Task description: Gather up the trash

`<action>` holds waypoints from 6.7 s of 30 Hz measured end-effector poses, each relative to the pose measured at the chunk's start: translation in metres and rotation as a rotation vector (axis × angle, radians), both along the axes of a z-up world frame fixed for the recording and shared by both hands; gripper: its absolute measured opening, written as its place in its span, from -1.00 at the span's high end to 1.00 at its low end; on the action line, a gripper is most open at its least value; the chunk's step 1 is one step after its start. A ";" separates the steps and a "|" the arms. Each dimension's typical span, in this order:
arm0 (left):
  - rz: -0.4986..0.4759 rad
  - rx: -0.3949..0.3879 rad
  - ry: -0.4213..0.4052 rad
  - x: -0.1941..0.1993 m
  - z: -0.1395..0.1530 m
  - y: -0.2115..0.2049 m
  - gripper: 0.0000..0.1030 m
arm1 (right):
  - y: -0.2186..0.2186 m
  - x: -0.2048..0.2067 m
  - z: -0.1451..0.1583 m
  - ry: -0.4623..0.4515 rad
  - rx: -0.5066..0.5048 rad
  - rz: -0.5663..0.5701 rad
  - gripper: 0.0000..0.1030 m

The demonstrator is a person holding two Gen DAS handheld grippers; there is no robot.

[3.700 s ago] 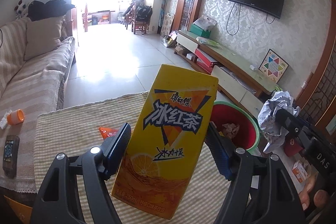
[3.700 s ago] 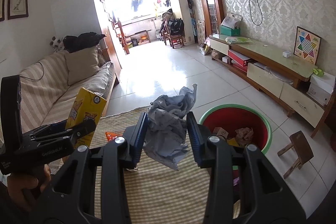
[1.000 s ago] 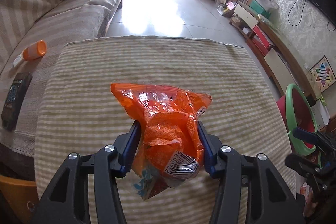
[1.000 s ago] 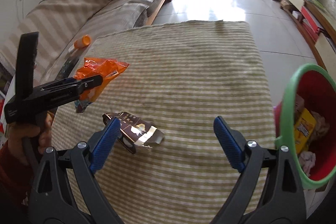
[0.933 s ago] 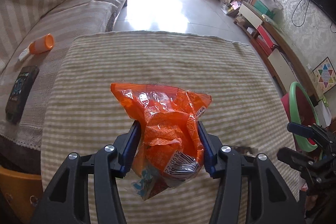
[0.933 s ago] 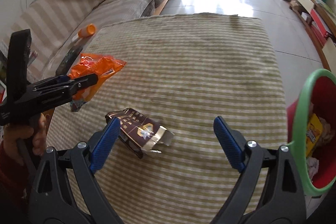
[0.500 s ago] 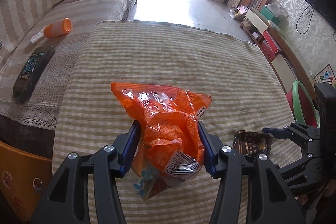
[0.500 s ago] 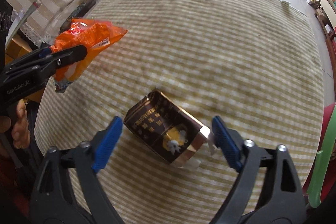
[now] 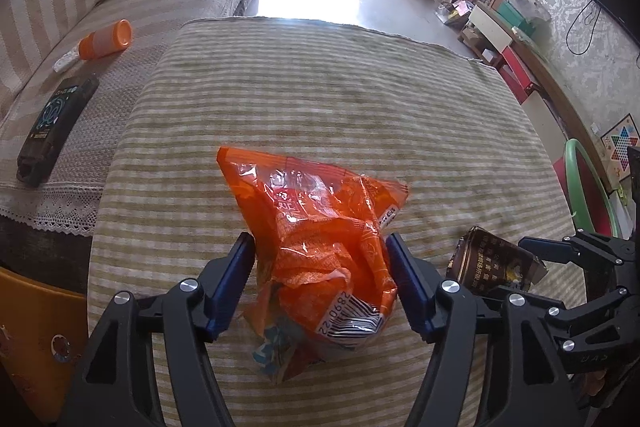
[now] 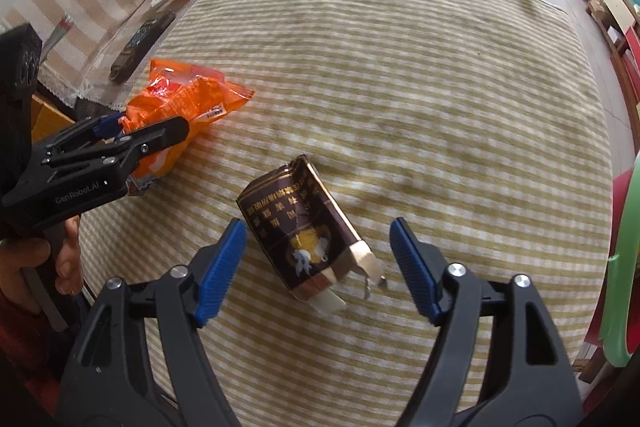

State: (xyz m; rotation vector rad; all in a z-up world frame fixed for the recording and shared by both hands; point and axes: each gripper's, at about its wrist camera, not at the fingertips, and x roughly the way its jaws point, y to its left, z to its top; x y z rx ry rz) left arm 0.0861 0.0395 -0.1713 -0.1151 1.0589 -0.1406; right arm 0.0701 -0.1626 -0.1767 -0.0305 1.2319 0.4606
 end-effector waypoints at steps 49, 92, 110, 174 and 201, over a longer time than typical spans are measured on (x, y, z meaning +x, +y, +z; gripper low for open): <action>-0.312 -0.107 -0.328 -0.009 0.144 -0.166 0.13 | -0.181 -0.109 0.156 -0.542 0.146 -0.641 0.63; -0.641 -0.151 -0.241 -0.002 0.115 -0.349 0.13 | -0.301 -0.173 0.168 -0.633 0.090 -0.916 0.63; -0.696 -0.146 -0.231 0.005 0.111 -0.380 -0.35 | -0.318 -0.173 0.144 -0.594 0.111 -0.976 0.63; -0.453 -0.093 -0.279 -0.004 0.135 -0.225 -0.55 | -0.302 -0.059 0.103 -0.477 -0.043 -0.910 -0.34; -0.386 -0.152 -0.536 -0.061 0.205 -0.122 -0.84 | -0.148 -0.184 0.216 -0.974 -0.038 -1.012 -0.91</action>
